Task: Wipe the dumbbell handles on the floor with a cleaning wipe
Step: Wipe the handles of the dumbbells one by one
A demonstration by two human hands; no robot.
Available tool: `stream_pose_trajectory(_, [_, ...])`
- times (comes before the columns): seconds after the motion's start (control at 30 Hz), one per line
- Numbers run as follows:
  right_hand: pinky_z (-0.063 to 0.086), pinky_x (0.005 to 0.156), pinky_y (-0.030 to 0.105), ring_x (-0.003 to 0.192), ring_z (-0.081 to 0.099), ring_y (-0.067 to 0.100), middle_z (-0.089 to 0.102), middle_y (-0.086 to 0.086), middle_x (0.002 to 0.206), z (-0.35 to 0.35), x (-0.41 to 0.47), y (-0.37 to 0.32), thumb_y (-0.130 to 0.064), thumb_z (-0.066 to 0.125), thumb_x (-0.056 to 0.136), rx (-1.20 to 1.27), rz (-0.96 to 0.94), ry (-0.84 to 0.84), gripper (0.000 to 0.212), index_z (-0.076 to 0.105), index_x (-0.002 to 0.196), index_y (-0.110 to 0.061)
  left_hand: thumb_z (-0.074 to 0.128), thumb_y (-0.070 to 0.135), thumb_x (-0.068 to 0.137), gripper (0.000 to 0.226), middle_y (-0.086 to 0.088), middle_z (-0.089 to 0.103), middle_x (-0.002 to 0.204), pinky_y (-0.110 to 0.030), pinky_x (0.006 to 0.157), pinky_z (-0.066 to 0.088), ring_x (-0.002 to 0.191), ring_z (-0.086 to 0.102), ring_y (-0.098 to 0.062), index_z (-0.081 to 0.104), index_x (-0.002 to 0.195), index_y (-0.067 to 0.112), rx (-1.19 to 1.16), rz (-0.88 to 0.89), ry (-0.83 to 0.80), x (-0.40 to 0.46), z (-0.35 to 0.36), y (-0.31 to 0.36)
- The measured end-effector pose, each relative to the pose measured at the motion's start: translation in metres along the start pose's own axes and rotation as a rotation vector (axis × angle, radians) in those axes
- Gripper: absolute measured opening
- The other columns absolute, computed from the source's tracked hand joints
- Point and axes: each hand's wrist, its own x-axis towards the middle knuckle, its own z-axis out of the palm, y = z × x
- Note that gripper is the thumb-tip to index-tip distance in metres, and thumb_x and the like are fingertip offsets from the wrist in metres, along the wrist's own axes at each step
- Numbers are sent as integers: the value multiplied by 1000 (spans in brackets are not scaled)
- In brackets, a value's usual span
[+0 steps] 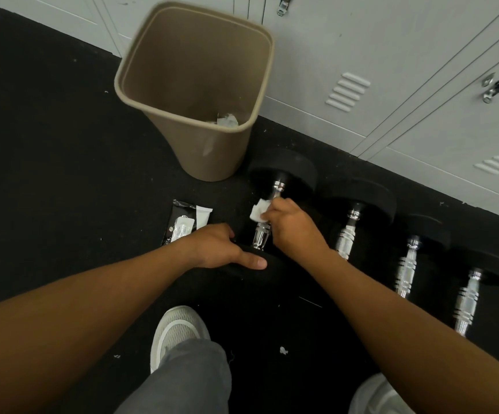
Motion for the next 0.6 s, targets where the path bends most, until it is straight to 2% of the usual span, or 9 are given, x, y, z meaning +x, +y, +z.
stream_pose_trajectory(0.17, [54,84,32,93,65,21,66,3,98,-23,-9,-2,5,61,81,163,-126,-333,29,77,101,-9,79,73,55,114,-1,48,146,-26,96,40,129,49,-18,41,146,16,22,5,-15,-1,0,2])
stream_pose_trajectory(0.2, [54,86,30,93,66,21,68,3,98,-27,-7,-1,5,60,80,174,-131,-338,29,78,99,-8,79,74,54,115,-1,48,146,-26,96,40,129,49,-18,41,146,16,24,7,-10,-1,1,2])
stream_pose_trajectory(0.27, [56,84,33,89,68,27,71,8,95,-31,1,7,3,59,77,163,-110,-134,27,78,94,-6,79,73,54,114,-1,49,145,-25,96,39,129,49,-19,42,146,15,17,9,8,-1,1,1])
stream_pose_trajectory(0.33, [57,78,38,86,66,32,69,11,95,-31,14,17,2,61,81,86,27,136,22,76,96,-3,80,72,55,114,-2,49,145,-26,98,39,130,49,-19,42,146,15,5,2,8,-2,0,0])
stream_pose_trajectory(0.37, [57,74,39,85,64,33,68,12,96,-29,20,19,2,62,82,27,82,206,20,76,97,-1,80,72,56,113,-2,49,146,-26,98,39,130,49,-19,42,146,15,1,3,7,-2,0,0])
stream_pose_trajectory(0.4, [57,71,40,85,61,33,66,12,96,-25,24,17,3,63,82,-26,108,222,19,75,97,0,80,71,56,113,-2,49,146,-25,99,39,130,49,-19,41,146,15,-1,3,7,-3,0,0])
stream_pose_trajectory(0.47, [56,66,42,86,57,32,64,12,98,-15,25,9,2,64,80,-92,119,144,19,74,96,0,81,69,57,112,-1,49,145,-24,98,38,130,49,-18,42,146,15,0,4,10,-3,1,1])
stream_pose_trajectory(0.6, [55,61,39,81,57,29,63,9,94,1,6,1,4,68,72,-52,53,37,22,75,92,-3,81,67,60,104,2,53,136,-23,93,38,119,52,-15,45,142,15,5,1,4,-3,1,3])
